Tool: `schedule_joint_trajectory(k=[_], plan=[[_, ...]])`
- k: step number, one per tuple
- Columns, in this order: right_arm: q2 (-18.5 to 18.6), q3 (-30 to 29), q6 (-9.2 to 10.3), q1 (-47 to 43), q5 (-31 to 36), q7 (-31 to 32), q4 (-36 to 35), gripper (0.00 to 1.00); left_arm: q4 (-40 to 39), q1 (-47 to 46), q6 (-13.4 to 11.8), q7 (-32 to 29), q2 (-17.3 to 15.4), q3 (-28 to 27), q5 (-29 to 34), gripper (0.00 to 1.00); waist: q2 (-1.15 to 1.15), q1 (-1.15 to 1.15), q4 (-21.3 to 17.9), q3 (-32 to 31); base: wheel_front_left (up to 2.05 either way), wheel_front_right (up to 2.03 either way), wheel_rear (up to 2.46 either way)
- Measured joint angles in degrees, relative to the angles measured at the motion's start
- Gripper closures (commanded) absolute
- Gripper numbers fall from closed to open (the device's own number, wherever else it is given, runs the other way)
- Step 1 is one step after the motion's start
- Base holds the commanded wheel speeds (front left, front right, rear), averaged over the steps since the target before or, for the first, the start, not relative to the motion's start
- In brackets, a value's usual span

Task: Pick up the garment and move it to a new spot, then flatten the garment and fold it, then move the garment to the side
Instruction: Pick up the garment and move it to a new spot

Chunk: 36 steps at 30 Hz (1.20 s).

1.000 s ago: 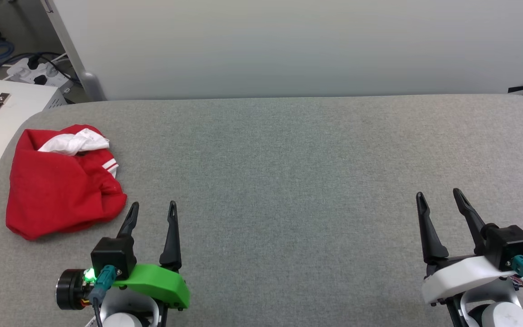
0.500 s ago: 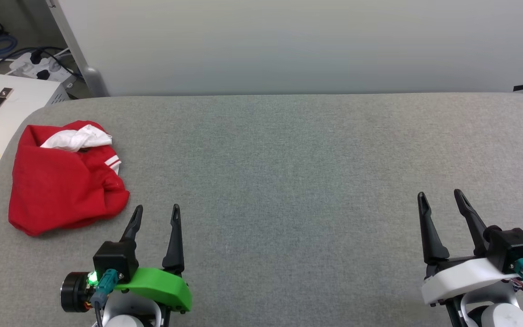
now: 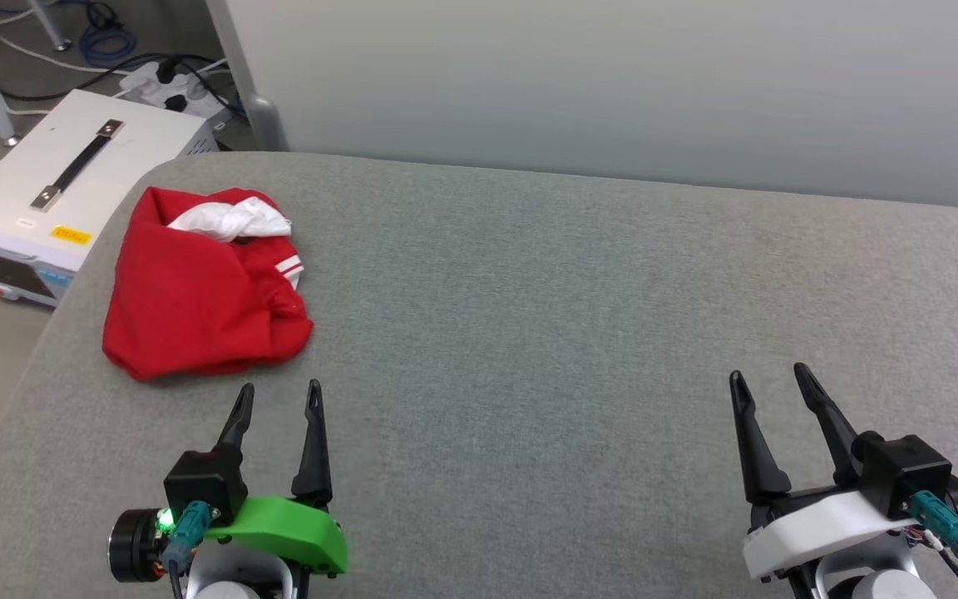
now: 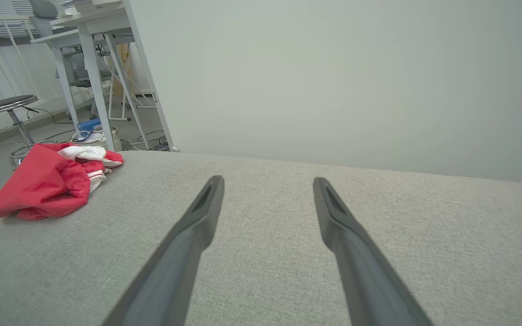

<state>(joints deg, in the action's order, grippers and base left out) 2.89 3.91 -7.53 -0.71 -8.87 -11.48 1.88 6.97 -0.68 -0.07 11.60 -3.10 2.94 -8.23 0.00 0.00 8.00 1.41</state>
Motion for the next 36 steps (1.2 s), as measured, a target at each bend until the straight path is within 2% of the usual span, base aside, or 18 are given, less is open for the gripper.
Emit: schedule_joint_trajectory(k=[13, 23, 29, 36], plan=[[-0.1, 2.5, 0.0, -0.4, -1.1, -1.5, 1.3, 0.0, 0.4, 0.7, 0.1, 1.5, 0.0, -0.3, -0.9, 0.0, 0.0, 0.0, 9.1, -0.5, 0.0, 0.0, 0.0], [-0.1, 3.7, 0.0, -0.4, -2.4, -2.8, 2.2, 0.0, 0.8, 1.2, 0.3, 2.6, 0.0, 0.1, -1.6, 0.0, 0.0, 0.0, 14.8, -0.3, 0.0, 0.0, 0.0], [-0.1, 3.9, 0.0, -0.4, -2.8, -2.9, 2.5, 0.0, 1.2, 1.2, 0.3, 3.1, 0.0, 0.3, -1.9, 0.0, 0.0, 0.0, 16.7, 0.0, 0.0, 0.0, 0.0], [-0.1, 3.9, 0.0, -0.4, -3.0, -2.9, 2.5, 0.0, 0.3, 1.2, -0.1, 3.1, 0.0, -0.1, -2.3, 0.0, 0.0, 0.0, 16.8, 0.2, 0.0, 0.0, 0.0]])
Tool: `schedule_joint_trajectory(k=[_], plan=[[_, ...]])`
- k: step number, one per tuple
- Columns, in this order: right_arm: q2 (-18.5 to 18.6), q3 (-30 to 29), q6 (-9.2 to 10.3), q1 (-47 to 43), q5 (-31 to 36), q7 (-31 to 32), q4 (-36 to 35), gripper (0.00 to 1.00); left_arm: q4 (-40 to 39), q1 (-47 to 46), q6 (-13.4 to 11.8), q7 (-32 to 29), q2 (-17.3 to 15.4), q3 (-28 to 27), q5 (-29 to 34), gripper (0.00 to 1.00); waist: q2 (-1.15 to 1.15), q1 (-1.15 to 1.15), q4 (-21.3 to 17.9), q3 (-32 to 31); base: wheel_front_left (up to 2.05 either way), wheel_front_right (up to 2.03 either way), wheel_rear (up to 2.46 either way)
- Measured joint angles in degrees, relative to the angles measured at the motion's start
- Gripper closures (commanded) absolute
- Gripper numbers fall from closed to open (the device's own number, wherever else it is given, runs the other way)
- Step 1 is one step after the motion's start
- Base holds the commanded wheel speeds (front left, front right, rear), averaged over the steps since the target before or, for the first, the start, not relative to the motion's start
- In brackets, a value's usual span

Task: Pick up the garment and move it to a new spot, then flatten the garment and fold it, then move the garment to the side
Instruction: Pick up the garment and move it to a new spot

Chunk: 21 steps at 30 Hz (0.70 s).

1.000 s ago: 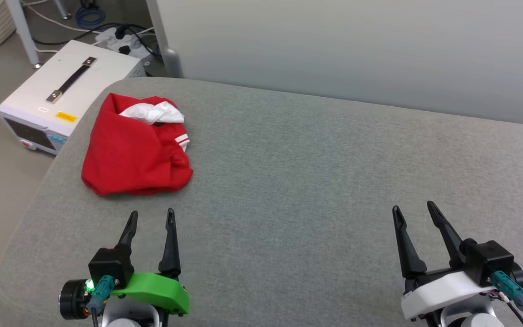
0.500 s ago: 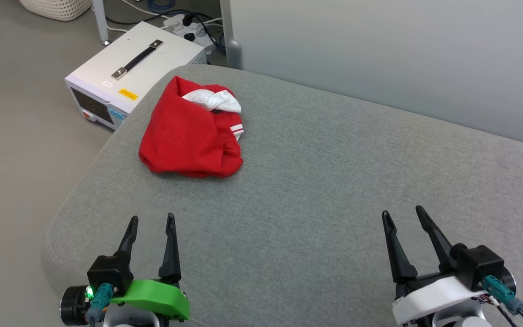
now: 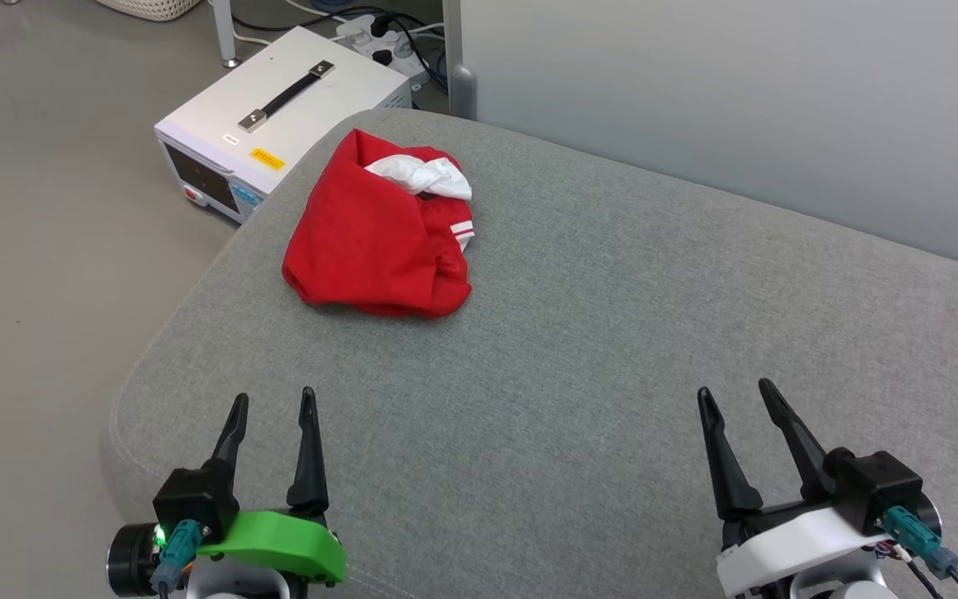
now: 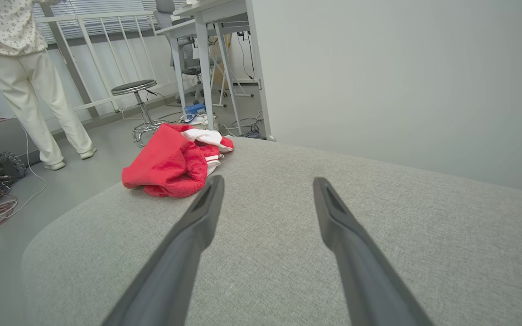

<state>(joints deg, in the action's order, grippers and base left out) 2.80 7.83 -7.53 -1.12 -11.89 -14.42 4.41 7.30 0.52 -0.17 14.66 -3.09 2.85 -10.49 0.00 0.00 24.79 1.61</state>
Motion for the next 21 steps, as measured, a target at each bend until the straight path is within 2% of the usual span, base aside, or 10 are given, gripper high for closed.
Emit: schedule_joint_trajectory(k=[6, 10, 13, 16, 21], plan=[[0.0, 0.3, 0.0, 0.0, 0.4, 0.0, -0.3, 0.0, 0.9, -0.2, 0.5, 0.0, 0.0, 0.1, -1.6, 0.0, 0.0, 0.0, -0.6, 0.9, 0.0, 0.0, 0.0], [0.1, 0.2, 0.0, 0.4, 2.0, 0.0, -0.7, 0.0, 4.5, -3.4, 3.0, 0.0, 0.0, 0.3, -1.7, 0.0, 0.0, 0.0, -1.3, 2.7, 0.0, 0.0, 0.0], [0.5, 0.2, 0.0, 1.5, 2.8, 0.0, -1.3, 0.0, 10.1, -9.4, 4.3, -0.2, -0.7, 0.4, -2.2, 0.0, 0.0, 0.0, -2.0, 4.5, 0.0, 0.0, 0.0], [1.2, 0.4, 0.0, 2.7, 3.2, 0.0, -1.6, 0.0, 14.9, -16.7, 5.8, -2.9, -3.6, 1.4, -2.1, 0.0, 0.0, 0.0, -2.8, 6.5, 0.0, 0.0, 0.0], [2.1, 0.8, 0.0, 4.5, 3.7, 0.0, -2.4, 0.0, 22.0, -29.9, 7.0, -13.9, -7.6, 1.7, -5.7, 0.0, 0.0, 0.0, -4.6, 10.7, 0.0, 0.0, 0.0]])
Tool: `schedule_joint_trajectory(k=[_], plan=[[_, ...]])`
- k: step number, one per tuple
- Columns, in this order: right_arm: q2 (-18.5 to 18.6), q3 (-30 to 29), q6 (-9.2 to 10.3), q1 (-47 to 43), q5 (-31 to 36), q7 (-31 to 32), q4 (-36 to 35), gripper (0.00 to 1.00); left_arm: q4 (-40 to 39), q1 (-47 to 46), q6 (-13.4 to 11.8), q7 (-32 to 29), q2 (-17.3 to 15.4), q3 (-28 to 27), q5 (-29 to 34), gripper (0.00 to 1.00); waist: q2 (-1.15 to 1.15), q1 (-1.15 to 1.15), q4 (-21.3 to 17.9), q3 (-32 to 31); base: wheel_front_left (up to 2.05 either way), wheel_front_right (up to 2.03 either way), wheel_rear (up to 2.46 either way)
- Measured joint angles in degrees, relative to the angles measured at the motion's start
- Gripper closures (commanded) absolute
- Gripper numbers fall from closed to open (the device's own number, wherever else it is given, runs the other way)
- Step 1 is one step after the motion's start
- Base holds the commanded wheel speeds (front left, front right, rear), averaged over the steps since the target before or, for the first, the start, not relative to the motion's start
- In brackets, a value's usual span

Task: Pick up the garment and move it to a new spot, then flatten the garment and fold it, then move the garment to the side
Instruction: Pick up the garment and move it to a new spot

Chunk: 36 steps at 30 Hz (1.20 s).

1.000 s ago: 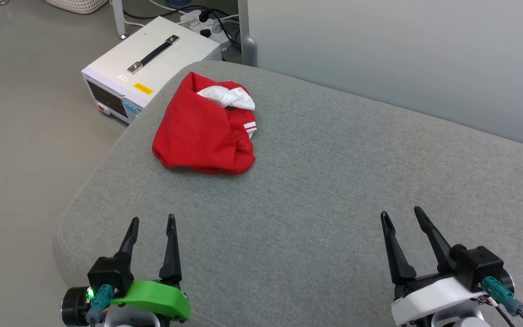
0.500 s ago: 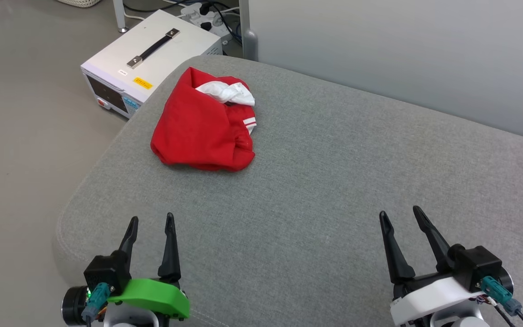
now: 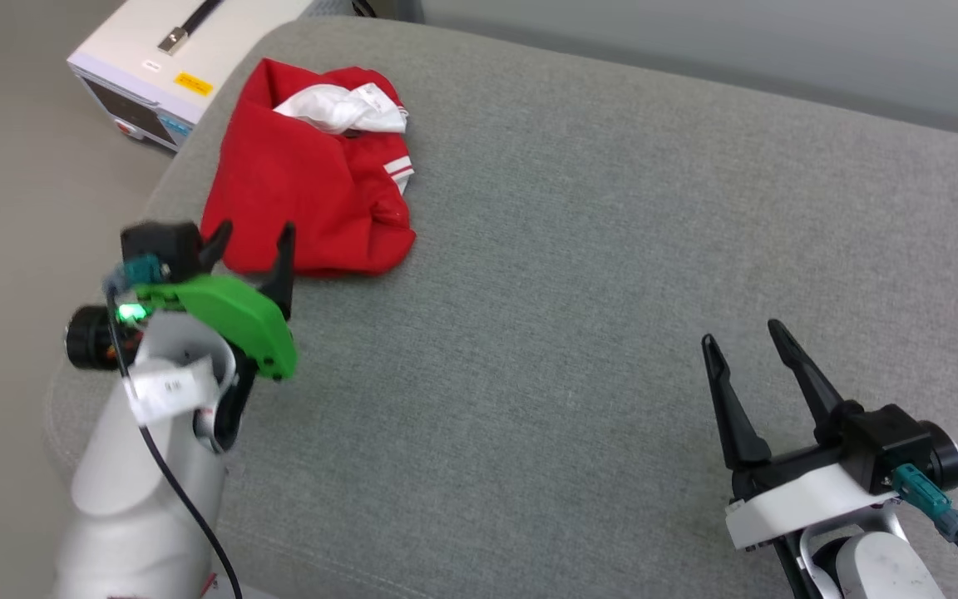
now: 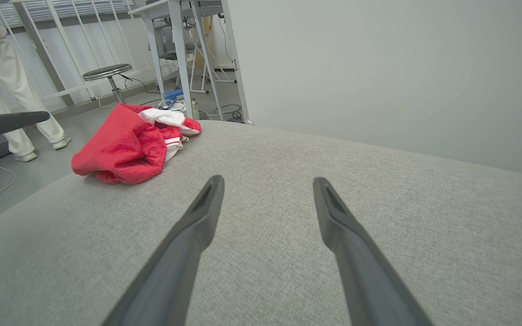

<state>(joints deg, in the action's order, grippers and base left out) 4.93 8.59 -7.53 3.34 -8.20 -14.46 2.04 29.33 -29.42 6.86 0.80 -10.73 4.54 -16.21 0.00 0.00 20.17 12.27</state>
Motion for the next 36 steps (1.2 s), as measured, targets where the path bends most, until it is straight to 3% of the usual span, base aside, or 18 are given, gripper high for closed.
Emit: schedule_joint_trajectory(k=[7, 10, 15, 21, 22, 23, 30, 36], plan=[[1.0, 0.9, 0.0, 3.5, 0.0, 0.0, -0.9, 0.0, 6.7, -13.3, 0.3, -18.8, -6.1, 3.4, -9.7, 0.0, 0.0, -0.01, -3.0, 6.2, 0.0, 0.0, 0.0], [1.4, 1.6, 0.0, 4.8, 0.0, 0.0, -0.9, 0.0, 8.1, -16.7, 0.3, -24.0, -8.6, 4.0, -14.1, 0.0, 0.0, -0.01, -4.4, 8.8, 0.0, 0.0, 0.0], [1.6, 2.2, 0.0, 7.2, 0.0, 0.0, -1.2, 0.0, 10.5, -20.0, 0.5, -27.9, -13.3, 5.8, -18.8, 0.0, 0.0, -0.01, -7.2, 12.7, 0.0, 0.0, 0.0], [1.4, 2.3, 0.0, 7.8, 0.0, 0.0, -1.2, 0.0, 16.2, -20.2, 0.5, -29.1, -14.6, 6.5, -19.7, 0.0, 0.0, -0.01, -10.7, 15.7, 0.0, 0.0, 0.0], [1.3, 2.3, 0.0, 7.8, 0.0, 0.0, -1.2, 0.0, 16.6, -20.2, 0.5, -29.1, -14.7, 6.6, -20.1, 0.2, 0.0, -0.01, -11.1, 16.0, 0.0, 0.0, 0.0], [1.2, 2.4, 0.0, 7.8, 0.0, 0.0, -1.1, 0.0, 16.6, -20.3, 0.5, -29.0, -15.1, 6.7, -20.8, 1.0, 0.0, -0.01, -11.6, 16.3, 0.0, 0.0, 0.0], [1.1, 1.8, 0.0, 7.7, 0.0, 0.0, -0.6, 0.0, 17.2, -20.0, 0.5, -23.0, -16.1, 8.2, -22.2, 1.0, 0.0, 0.0, -12.7, 15.4, 0.0, 0.0, 0.0], [0.7, 1.4, 0.0, 6.7, -0.1, 0.0, 0.3, 0.0, 14.0, -19.6, 0.5, -13.2, -17.4, 10.0, -21.8, 1.0, 0.0, 0.0, -12.1, 11.7, 0.0, 0.0, 0.0]])
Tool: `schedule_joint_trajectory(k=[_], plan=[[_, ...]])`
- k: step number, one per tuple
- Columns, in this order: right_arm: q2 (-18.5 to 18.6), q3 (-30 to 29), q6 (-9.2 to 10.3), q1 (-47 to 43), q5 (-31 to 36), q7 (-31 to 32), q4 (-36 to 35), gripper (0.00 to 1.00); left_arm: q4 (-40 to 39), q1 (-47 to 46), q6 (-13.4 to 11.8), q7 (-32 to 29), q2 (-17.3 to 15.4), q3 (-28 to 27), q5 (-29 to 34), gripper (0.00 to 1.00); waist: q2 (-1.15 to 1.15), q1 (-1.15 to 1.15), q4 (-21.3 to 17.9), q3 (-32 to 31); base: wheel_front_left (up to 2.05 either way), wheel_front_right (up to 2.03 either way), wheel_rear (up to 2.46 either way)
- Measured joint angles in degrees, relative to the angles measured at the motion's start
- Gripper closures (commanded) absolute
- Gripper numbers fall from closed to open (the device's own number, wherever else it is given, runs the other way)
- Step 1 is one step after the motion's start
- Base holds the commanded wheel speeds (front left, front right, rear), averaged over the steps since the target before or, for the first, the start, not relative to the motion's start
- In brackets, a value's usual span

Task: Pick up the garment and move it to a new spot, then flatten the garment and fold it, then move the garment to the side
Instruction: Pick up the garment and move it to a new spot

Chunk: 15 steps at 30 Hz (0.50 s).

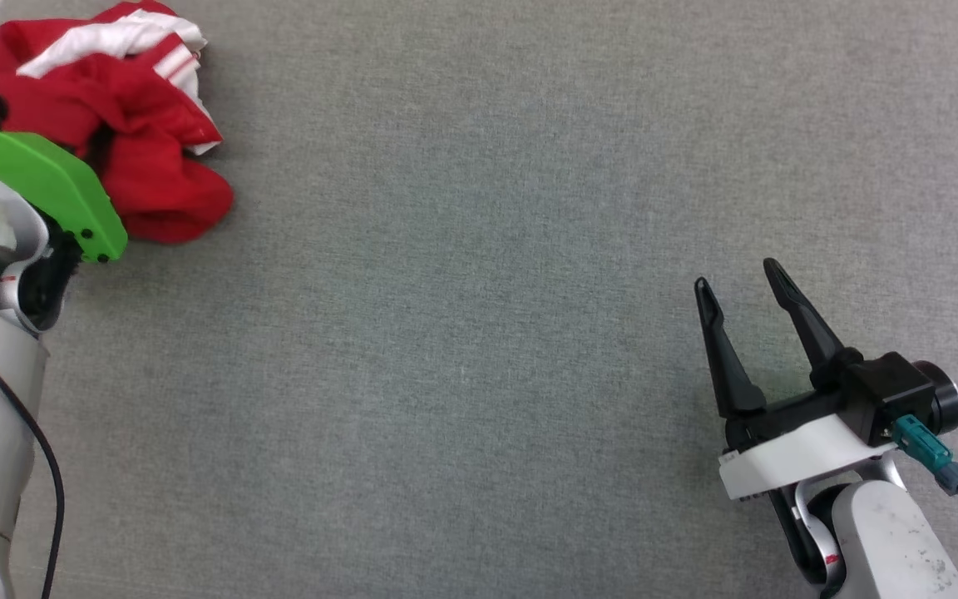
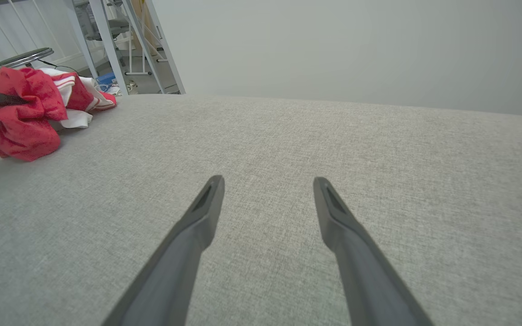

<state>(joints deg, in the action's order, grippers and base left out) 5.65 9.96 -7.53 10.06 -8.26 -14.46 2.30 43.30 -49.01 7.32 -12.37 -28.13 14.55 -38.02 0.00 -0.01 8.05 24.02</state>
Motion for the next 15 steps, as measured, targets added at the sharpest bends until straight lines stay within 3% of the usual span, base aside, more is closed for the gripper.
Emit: schedule_joint_trajectory(k=[6, 15], plan=[[-1.1, -0.4, 0.0, -2.3, -0.6, 0.0, 1.0, 0.0, -7.7, 0.6, 0.0, 9.5, -2.1, 1.0, 2.3, 1.0, 0.0, 0.01, 0.6, -5.0, 0.0, 0.0, 0.0], [-2.2, -2.5, 0.0, -4.2, -1.3, 0.0, 1.1, 0.0, -22.6, 2.7, -0.1, 11.4, -3.8, 5.4, 7.4, 1.0, 0.0, 0.01, 0.3, -12.2, 0.0, 0.0, 0.0]])
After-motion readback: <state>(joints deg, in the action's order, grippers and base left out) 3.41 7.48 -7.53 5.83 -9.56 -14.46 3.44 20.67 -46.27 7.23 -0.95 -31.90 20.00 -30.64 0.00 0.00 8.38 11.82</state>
